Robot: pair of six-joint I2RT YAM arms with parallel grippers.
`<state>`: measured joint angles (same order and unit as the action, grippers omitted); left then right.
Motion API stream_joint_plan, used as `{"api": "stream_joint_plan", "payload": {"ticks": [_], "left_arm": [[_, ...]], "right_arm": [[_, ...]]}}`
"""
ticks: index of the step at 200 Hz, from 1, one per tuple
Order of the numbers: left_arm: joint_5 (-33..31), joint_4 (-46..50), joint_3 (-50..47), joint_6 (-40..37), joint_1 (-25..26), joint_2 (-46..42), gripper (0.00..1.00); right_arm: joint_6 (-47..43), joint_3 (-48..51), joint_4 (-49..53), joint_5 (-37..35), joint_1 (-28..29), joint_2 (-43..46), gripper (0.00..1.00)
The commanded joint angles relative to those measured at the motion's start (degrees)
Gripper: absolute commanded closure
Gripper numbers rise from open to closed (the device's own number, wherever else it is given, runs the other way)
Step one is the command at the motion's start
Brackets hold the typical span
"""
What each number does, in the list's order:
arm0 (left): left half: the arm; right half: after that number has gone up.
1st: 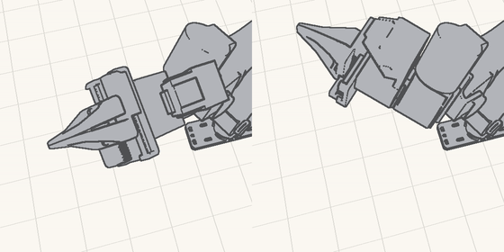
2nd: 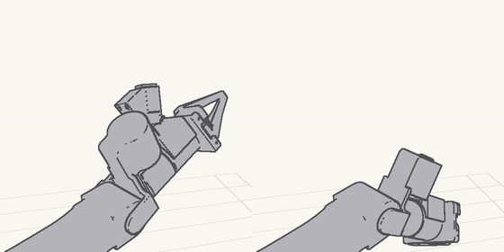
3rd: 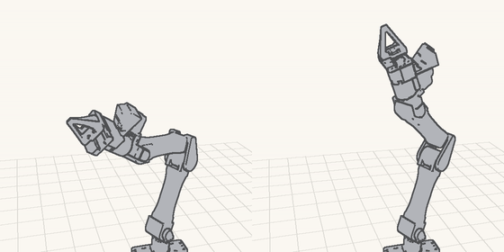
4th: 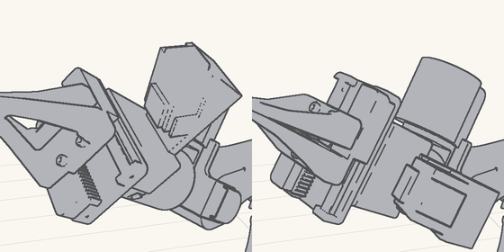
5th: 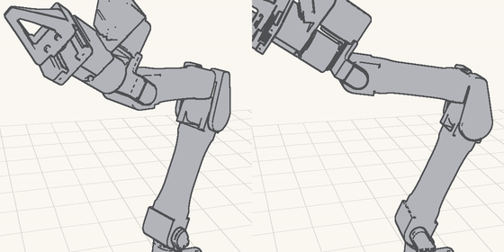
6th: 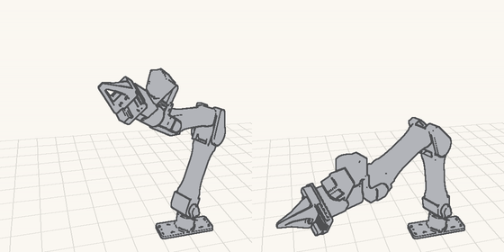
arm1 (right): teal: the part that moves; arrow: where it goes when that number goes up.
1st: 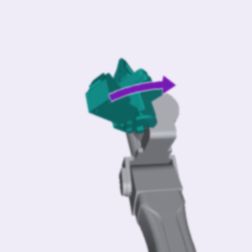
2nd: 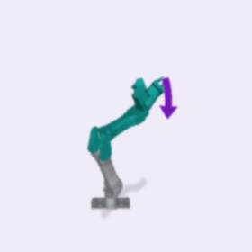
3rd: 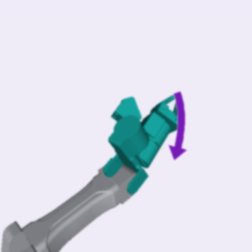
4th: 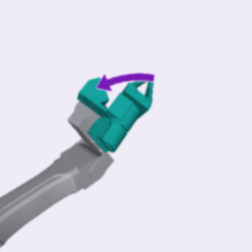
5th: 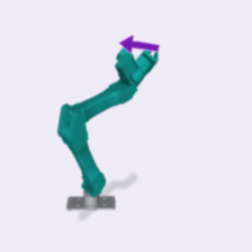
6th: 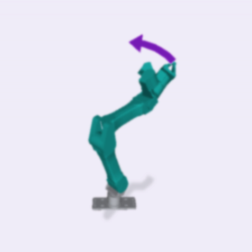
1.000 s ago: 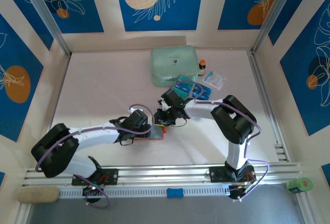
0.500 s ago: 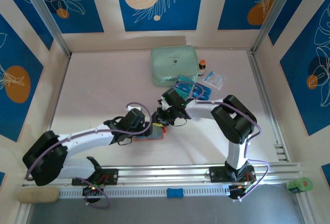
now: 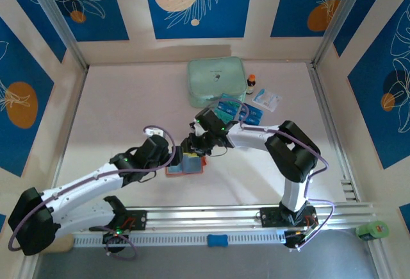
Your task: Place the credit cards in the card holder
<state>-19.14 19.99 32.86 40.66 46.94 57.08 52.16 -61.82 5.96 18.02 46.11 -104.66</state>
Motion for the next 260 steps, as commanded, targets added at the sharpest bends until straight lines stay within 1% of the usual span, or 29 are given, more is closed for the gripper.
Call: {"api": "stream_joint_plan", "payload": {"ticks": [1,11,20,100,180,183,186,188,192,215,260], "left_arm": [[-1.95,2.87,-0.96,1.26,-0.41,-1.79,0.00],[-2.03,3.22,-1.06,1.34,-0.51,-2.51,0.00],[-2.18,3.49,-1.19,1.35,-0.60,-3.01,0.00],[-2.42,4.54,-2.10,1.54,-0.82,-4.83,0.00],[-1.95,3.12,-3.33,1.86,-0.84,-3.36,0.00],[-1.85,3.03,-3.40,1.88,-0.87,-3.24,0.00],[-1.89,2.96,-3.42,1.91,-0.86,-3.21,0.00],[-1.87,2.89,-3.42,1.99,-0.86,-3.16,0.00],[-1.82,2.95,-3.50,1.94,-0.80,-3.05,0.00],[-1.82,2.60,-3.69,1.87,-0.91,-2.58,0.00],[-1.14,1.55,-4.21,1.79,-0.93,-1.29,0.00]], "right_arm": [[0.75,-2.82,2.73,-0.17,0.97,-0.11,0.65],[0.88,-3.74,3.07,-0.27,1.28,-0.81,0.62],[1.08,-4.54,3.18,-0.28,1.59,-1.66,0.61],[3.18,-10.03,1.74,1.86,3.07,-9.58,0.60],[4.50,-9.88,0.26,2.98,2.24,-8.75,0.59],[4.46,-9.89,0.20,3.01,2.17,-8.64,0.58],[4.52,-9.85,0.26,2.99,2.15,-8.51,0.48],[4.53,-9.82,0.15,2.99,2.10,-8.49,0.43],[4.51,-9.81,0.14,2.98,2.00,-8.36,0.41],[4.44,-10.15,0.03,3.12,1.69,-8.02,0.38],[4.52,-10.18,-1.19,3.91,1.11,-7.59,0.38]]}}
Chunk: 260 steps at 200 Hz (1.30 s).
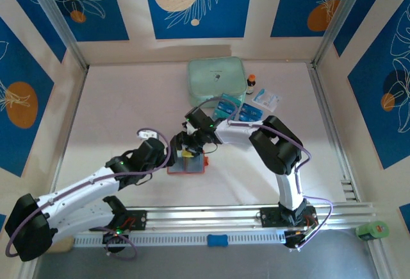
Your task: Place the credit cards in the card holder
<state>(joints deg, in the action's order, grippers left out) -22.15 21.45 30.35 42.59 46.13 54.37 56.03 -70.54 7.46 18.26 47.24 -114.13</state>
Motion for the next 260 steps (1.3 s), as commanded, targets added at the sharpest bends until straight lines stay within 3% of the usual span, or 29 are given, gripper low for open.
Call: {"api": "stream_joint_plan", "payload": {"ticks": [1,76,135,163,205,260], "left_arm": [[1.90,0.08,-1.70,-0.14,-0.10,1.43,0.00],[2.39,-2.01,-1.49,-0.12,-0.10,4.31,0.00],[2.45,-2.84,-0.18,-0.49,-0.08,6.22,0.00],[2.71,-3.42,0.78,-0.57,-0.16,7.96,0.00],[3.14,-4.44,2.42,-0.66,-0.23,11.03,0.00],[3.87,-5.16,3.48,-1.02,-0.22,13.02,0.00]], "right_arm": [[0.61,-1.45,-2.71,3.69,-0.04,1.93,0.38],[-2.76,4.54,-0.46,2.39,-5.28,14.14,0.40],[-11.76,11.65,14.10,-11.28,-6.33,22.81,0.42],[-14.48,13.32,18.67,-18.08,-4.86,23.29,0.43],[-15.86,13.41,20.55,-22.60,-2.17,19.85,0.45],[-16.12,13.24,19.54,-24.19,-2.29,16.93,0.61]]}}
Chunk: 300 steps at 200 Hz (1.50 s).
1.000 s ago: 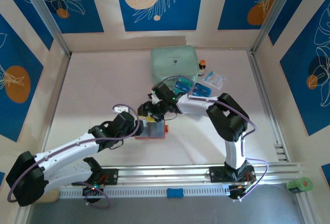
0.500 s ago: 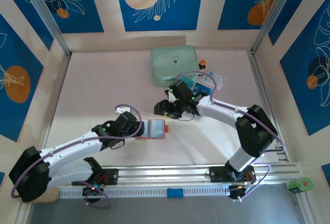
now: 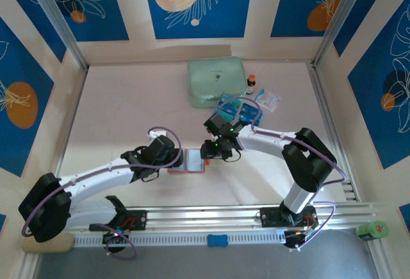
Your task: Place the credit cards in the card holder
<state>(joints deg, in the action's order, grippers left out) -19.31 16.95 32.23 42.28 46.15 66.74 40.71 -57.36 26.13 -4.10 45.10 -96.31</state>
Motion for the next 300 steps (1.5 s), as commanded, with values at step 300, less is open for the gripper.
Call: {"api": "stream_joint_plan", "payload": {"ticks": [300], "left_arm": [[4.72,-3.67,4.24,-1.76,-0.19,5.08,0.00]], "right_arm": [[-25.06,-11.88,22.95,-20.76,-12.53,1.57,0.61]]}}
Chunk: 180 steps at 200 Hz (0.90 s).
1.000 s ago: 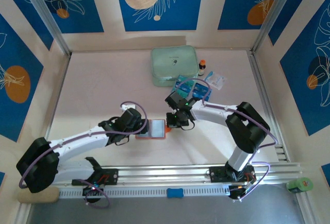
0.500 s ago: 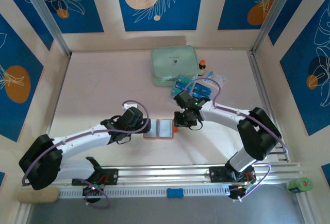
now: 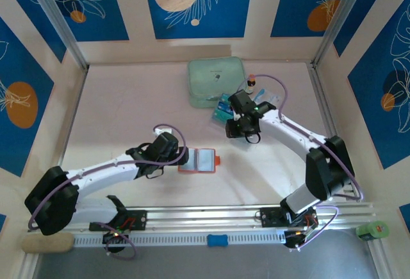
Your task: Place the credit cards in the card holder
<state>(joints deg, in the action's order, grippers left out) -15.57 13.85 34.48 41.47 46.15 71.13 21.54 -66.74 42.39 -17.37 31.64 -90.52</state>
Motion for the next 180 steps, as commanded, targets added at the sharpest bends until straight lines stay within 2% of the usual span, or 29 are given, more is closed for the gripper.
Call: {"api": "stream_joint_plan", "payload": {"ticks": [1,55,135,156,180], "left_arm": [[0.98,-0.57,2.04,-0.96,-0.19,0.64,0.00],[1.25,-0.50,1.86,-1.13,-0.24,0.58,0.00],[1.50,-0.90,1.64,-1.04,-0.19,0.76,0.00],[1.71,-1.01,1.67,-1.04,-0.19,0.91,0.00],[1.69,-0.89,1.56,-1.04,-0.19,0.85,0.00]], "right_arm": [[-5.98,-2.60,6.71,-7.68,0.99,-4.40,0.61],[-7.82,-4.89,7.88,-15.75,3.30,-9.62,0.61],[-9.25,-5.30,7.27,-19.07,4.04,-12.78,0.62],[-9.65,-5.33,7.20,-19.89,4.35,-13.36,0.68],[-10.52,-5.14,6.85,-20.08,4.66,-13.28,0.80]]}}
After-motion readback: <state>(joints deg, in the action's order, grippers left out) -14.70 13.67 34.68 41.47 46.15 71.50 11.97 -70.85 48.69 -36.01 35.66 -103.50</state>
